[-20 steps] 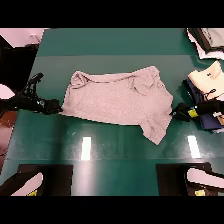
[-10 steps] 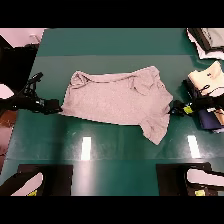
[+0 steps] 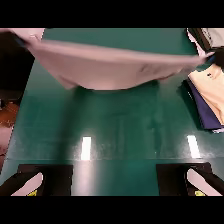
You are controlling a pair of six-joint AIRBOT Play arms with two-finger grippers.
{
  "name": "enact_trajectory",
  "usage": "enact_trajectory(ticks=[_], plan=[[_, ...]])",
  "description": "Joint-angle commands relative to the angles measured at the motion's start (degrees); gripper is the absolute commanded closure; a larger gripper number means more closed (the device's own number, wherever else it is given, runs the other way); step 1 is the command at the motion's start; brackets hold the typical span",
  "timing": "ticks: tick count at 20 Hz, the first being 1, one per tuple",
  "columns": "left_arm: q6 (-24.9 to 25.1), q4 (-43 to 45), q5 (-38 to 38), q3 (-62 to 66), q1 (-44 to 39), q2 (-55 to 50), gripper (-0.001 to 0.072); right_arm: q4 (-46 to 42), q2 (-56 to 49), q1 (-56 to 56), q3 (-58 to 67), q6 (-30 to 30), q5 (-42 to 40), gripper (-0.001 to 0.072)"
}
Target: Fold the shirts.
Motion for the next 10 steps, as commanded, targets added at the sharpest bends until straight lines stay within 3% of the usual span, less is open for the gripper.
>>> enact_trajectory(ticks=[1,5,10], plan=[[0.2,0.5,-0.9,21.7,0.0,0.0,0.0685,0.7,8.0,0.1,13.4,1.0,-4.0,0.0701],[0.1,0.2,2.2,27.8,0.0,6.8,0.0686,-5.7,15.4,0.1,23.1,2.9,-3.5,0.0701],[0.1,0.2,3.9,27.8,0.0,15.8,0.0686,-18.7,17.0,0.1,34.8,9.2,7.2,0.0702]])
